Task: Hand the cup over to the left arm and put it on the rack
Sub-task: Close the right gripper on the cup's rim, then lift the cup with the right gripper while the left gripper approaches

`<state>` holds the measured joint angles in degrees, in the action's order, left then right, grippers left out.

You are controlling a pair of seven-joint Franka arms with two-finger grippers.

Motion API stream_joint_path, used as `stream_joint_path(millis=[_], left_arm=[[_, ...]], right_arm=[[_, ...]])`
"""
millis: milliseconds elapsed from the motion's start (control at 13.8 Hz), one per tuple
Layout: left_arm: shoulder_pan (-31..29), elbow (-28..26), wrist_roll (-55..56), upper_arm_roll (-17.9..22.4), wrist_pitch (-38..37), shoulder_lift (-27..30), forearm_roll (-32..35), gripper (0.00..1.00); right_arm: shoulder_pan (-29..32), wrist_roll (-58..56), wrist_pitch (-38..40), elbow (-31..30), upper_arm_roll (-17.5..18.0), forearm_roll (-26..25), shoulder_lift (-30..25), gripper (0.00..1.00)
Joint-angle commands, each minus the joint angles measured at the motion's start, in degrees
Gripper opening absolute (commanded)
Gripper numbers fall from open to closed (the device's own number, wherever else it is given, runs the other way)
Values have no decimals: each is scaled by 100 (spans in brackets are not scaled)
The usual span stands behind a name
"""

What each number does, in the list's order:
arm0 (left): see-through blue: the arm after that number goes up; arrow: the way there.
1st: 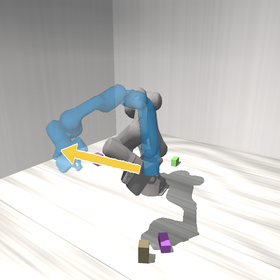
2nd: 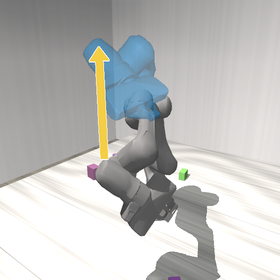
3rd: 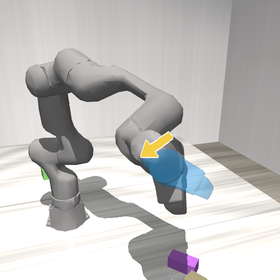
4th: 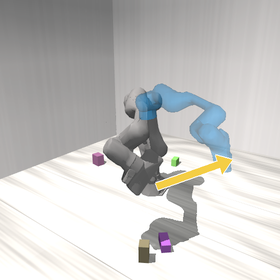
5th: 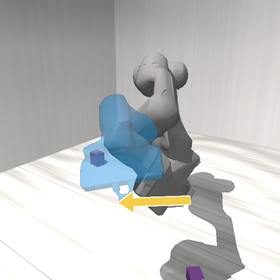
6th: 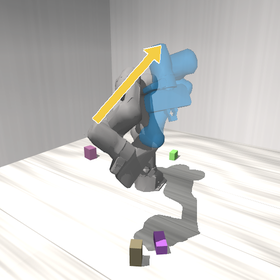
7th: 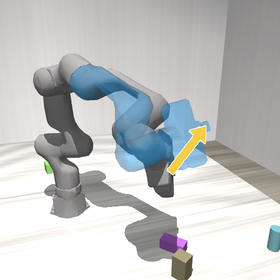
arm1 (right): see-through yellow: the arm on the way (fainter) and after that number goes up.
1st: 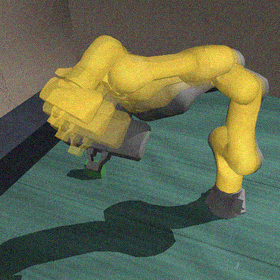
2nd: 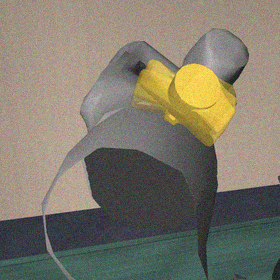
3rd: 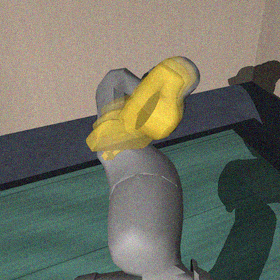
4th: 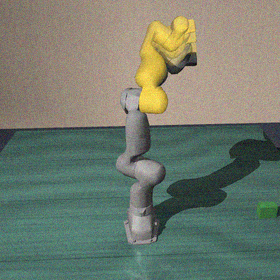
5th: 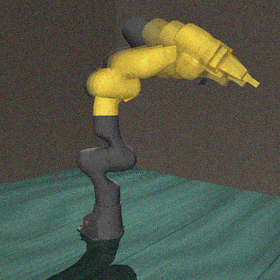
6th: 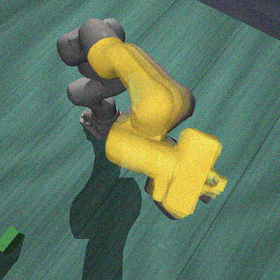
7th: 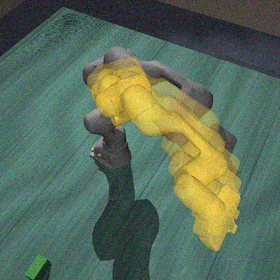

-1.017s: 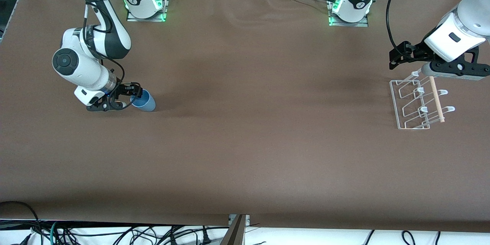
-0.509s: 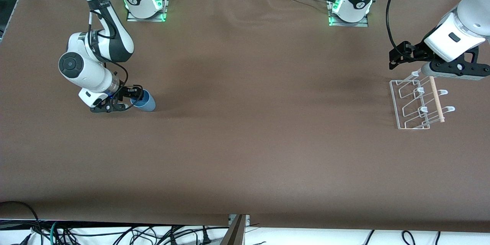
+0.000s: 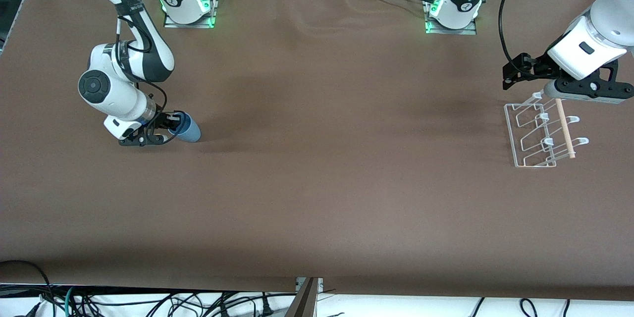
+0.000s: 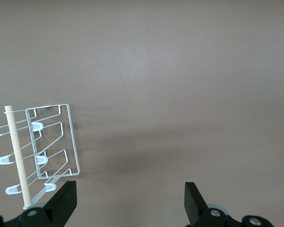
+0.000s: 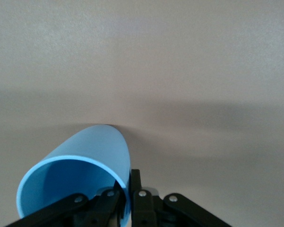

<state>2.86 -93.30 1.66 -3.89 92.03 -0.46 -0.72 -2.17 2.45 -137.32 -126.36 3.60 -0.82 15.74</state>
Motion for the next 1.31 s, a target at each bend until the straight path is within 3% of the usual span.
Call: stream_joint_path(millis=[0,218,581,1017,1235], left_arm=[[-31,67,-122,-16,-88,2,-68,100],[-23,67,-104,-24,-88,2,-68,100],[-23,67,-104,-24,-115,2,-68,100],[39,84,-113,-155,-342,-6,-77,100],[91,84,-200,-296,-588,-322,-339,100]], right_arm=[[77,19,-67,58,44,64,0,0],[68,-16,116,461,88,492,-53,0],[-81,-8,1574,2016,624,2224,-9,0],[-950,562,1647,3203,651,4148,359,0],[-1407,678,1586,3756,651,4651,780,0]])
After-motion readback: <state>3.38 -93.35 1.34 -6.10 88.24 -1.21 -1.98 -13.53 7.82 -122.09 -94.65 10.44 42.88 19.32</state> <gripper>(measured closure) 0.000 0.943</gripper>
